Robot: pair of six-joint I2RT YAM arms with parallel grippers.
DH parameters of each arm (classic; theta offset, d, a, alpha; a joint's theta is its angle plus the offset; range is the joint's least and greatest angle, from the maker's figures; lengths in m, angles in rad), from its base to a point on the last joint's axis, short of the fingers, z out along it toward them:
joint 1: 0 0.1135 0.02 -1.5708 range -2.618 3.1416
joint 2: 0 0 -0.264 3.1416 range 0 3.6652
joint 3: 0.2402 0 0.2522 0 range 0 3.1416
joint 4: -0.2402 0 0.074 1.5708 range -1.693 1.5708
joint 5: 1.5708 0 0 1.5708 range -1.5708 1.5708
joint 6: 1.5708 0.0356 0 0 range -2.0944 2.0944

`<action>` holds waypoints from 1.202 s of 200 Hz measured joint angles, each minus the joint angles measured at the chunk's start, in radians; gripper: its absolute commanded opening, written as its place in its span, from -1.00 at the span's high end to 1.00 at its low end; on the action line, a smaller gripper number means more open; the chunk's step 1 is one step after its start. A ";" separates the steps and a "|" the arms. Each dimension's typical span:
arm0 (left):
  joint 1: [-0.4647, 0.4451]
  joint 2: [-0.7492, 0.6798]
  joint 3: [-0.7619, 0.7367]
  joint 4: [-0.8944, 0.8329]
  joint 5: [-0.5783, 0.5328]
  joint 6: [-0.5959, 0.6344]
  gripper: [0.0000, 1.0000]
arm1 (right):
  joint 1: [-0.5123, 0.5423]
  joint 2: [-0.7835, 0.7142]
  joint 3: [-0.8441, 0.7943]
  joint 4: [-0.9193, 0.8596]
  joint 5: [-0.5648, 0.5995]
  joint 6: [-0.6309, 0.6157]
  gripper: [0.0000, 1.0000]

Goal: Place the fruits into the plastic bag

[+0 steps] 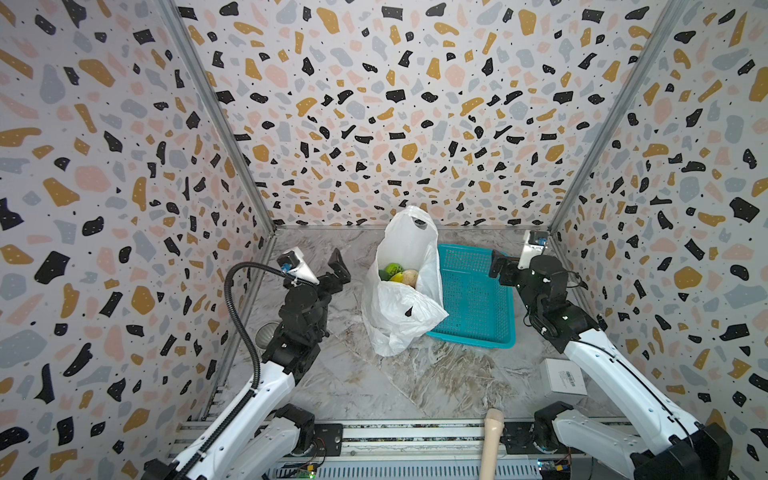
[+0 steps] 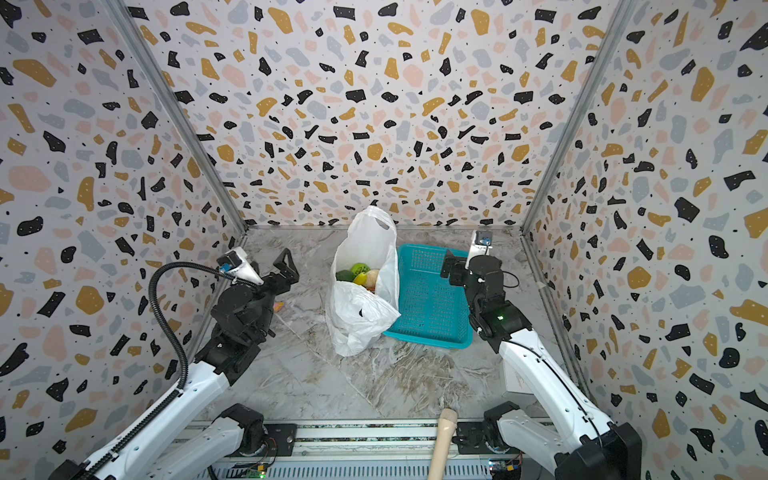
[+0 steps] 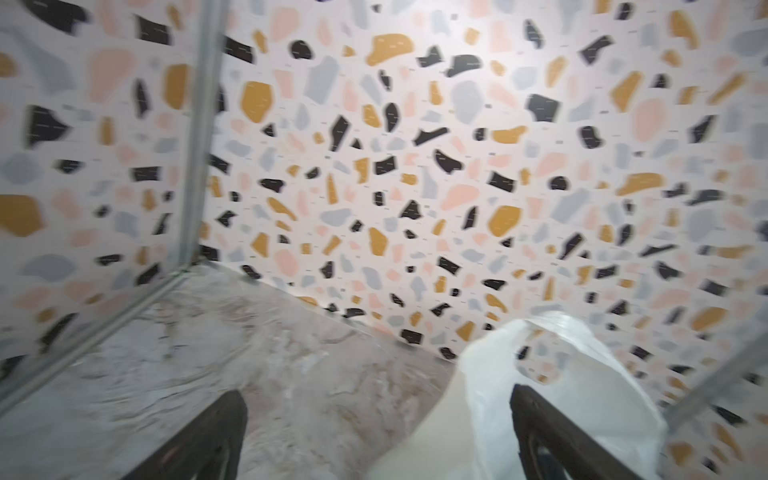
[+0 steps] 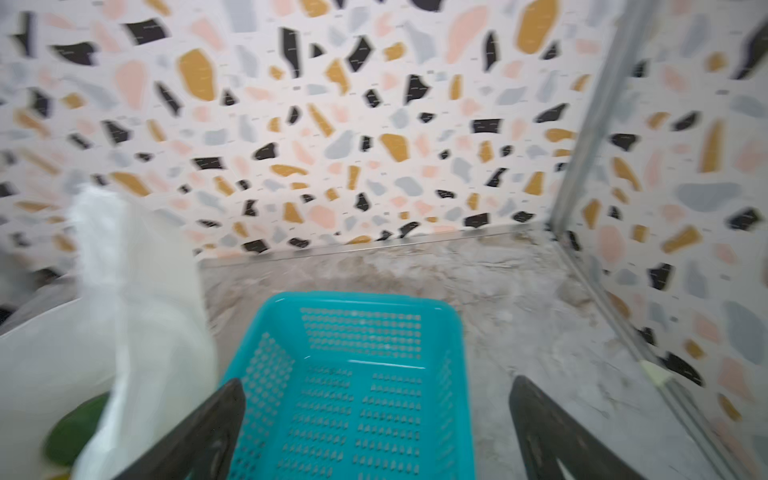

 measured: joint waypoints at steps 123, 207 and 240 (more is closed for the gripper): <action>0.112 0.330 -0.266 0.226 -0.500 0.198 -0.99 | -0.068 0.342 -0.471 0.741 0.376 -0.087 -0.98; 0.164 0.508 -0.278 0.401 -0.346 0.305 -1.00 | -0.219 0.414 -0.634 1.164 -0.079 -0.267 -0.98; 0.228 0.481 -0.291 0.439 -0.217 0.323 -0.90 | -0.265 0.445 -0.634 1.192 -0.230 -0.269 -0.98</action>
